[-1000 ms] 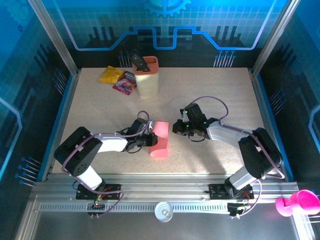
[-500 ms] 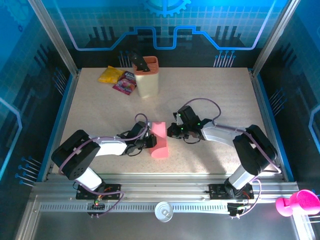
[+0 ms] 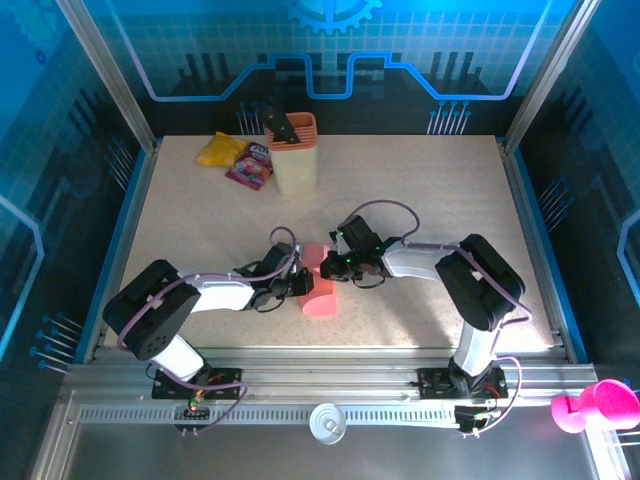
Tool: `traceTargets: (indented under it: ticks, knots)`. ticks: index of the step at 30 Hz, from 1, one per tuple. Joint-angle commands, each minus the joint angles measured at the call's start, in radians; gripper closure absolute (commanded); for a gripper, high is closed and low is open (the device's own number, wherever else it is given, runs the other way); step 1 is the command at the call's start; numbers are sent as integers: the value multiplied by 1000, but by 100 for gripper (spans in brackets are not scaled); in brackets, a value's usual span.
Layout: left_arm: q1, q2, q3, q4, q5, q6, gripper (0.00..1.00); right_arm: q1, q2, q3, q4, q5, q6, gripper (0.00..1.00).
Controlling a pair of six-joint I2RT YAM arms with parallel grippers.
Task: Fold a paper plane with a square sheet of paper (pick it up from the middle)
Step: Hold the square sheet of paper at the center of the table.
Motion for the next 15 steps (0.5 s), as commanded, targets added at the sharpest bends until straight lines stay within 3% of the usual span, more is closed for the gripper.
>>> traceTargets:
  ticks: [1, 10, 13, 15]
  knots:
    - [-6, -2, 18, -98, -27, 11, 86, 10, 44, -3, 19, 8, -2, 100]
    - [-3, -114, 40, -136, 42, 26, 72, 7, 73, -50, 44, 21, 5, 100]
    - [-4, -157, 27, -144, 65, 14, 72, 6, 83, -57, 56, 18, 9, 100]
    - [-7, -178, 15, -148, 80, 4, 77, 6, 85, -58, 62, 17, 12, 100]
